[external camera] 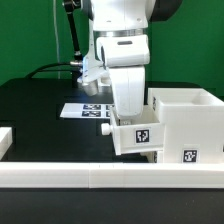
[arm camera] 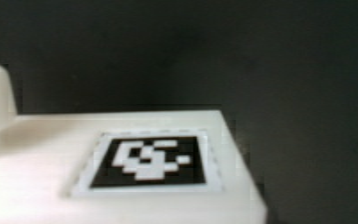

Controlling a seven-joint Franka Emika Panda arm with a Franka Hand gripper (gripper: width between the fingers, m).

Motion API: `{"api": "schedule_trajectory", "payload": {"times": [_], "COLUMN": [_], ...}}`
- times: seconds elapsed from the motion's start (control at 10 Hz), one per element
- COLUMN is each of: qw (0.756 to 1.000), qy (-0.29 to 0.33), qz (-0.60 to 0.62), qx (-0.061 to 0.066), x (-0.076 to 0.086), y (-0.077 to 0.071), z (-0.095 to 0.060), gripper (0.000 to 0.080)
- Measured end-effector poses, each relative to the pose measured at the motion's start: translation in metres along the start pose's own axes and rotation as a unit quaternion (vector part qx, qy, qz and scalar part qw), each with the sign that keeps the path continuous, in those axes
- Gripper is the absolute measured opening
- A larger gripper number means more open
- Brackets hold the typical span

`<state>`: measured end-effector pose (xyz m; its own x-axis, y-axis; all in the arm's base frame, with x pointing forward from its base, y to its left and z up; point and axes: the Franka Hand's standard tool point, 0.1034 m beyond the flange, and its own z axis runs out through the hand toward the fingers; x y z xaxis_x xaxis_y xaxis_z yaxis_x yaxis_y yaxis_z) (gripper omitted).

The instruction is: Assemble drawer

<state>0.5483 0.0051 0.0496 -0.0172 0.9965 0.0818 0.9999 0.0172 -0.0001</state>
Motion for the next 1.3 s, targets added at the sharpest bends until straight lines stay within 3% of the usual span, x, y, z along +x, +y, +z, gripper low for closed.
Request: {"api": "schedule_trajectory", "payload": {"times": [0.1,0.2,0.3,0.4,0.5,0.6,0.7,0.9,1.1,1.3], "qw": [1.0,1.0,1.0,1.0,1.0,1.0,1.0,1.0,1.0,1.0], "qy": [0.0,0.0,0.0,0.0,0.0,-0.001,-0.004,-0.014,-0.023,-0.025], "qz": [0.0,0.001,0.002,0.003,0.004,0.006,0.005,0.007,0.0,-0.002], "qx": [0.0,0.0,-0.001,-0.001,-0.001,-0.002,-0.003,-0.002,0.004,0.01], "x": [0.0,0.0,0.001,0.003,0.004,0.005,0.005,-0.002,-0.021,-0.043], "y": [0.0,0.0,0.0,0.0,0.001,0.002,0.004,0.008,0.017,0.024], "z": [0.0,0.0,0.0,0.0,-0.001,-0.004,-0.012,-0.034,-0.056,-0.062], "gripper": [0.0048,0.0223,0.0223,0.0424,0.0556,0.0556,0.063,0.0644,0.0649,0.0649]}}
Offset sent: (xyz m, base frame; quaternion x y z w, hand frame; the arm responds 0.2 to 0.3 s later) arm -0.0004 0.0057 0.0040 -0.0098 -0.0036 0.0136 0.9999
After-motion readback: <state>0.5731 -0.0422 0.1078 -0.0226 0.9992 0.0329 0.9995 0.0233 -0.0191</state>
